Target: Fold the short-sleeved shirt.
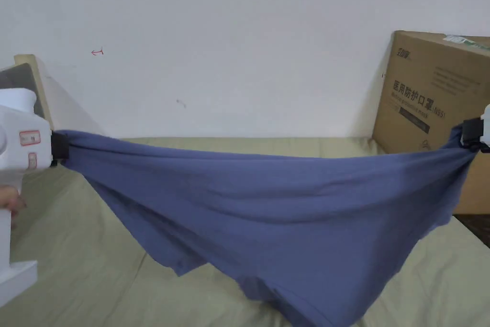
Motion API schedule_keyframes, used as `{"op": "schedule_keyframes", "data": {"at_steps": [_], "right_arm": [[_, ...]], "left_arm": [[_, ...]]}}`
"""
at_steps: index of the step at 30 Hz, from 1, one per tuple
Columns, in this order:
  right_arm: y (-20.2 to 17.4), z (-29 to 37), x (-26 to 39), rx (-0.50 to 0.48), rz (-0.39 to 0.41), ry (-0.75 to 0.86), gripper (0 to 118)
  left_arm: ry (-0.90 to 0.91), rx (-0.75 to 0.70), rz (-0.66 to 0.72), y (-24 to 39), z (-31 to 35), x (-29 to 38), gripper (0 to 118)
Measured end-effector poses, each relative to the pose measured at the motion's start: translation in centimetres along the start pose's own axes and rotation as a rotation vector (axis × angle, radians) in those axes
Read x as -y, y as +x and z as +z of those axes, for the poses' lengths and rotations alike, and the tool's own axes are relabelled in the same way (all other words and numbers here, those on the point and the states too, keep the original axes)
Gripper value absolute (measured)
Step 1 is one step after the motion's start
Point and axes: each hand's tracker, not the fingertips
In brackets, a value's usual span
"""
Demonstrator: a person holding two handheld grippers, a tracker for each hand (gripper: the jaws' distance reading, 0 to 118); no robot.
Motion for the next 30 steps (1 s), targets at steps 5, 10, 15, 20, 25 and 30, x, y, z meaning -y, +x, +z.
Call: {"op": "schedule_keyframes", "data": {"at_steps": [5,10,15,20,25,30], "right_arm": [[-2.6,-2.9,-3.6,0.001,-0.016,0.018,5],[-4.8,-5.7,-7.3,-0.05,-0.044,0.048,5],[-7.1,-7.7,-8.9,-0.08,-0.049,0.09,5],[-8.3,-10.8,-5.7,-0.118,-0.05,0.035,5],[-7.9,-14.2,1.2,-0.164,-0.072,-0.119,5],[-6.9,-16.1,10.6,-0.137,-0.09,-0.268,5]], "left_arm": [[0.023,0.007,0.002,-1.1,-3.0,-3.9,3],[0.087,-0.032,0.036,-3.4,-6.3,-7.6,3],[0.146,-0.087,-0.006,-4.4,-7.7,-9.5,3],[0.111,-0.092,0.026,-5.2,-8.8,-5.7,3],[-0.028,-0.104,0.059,-7.8,-11.7,1.2,3],[-0.184,-0.086,0.064,-8.7,-11.8,11.3,3]]}}
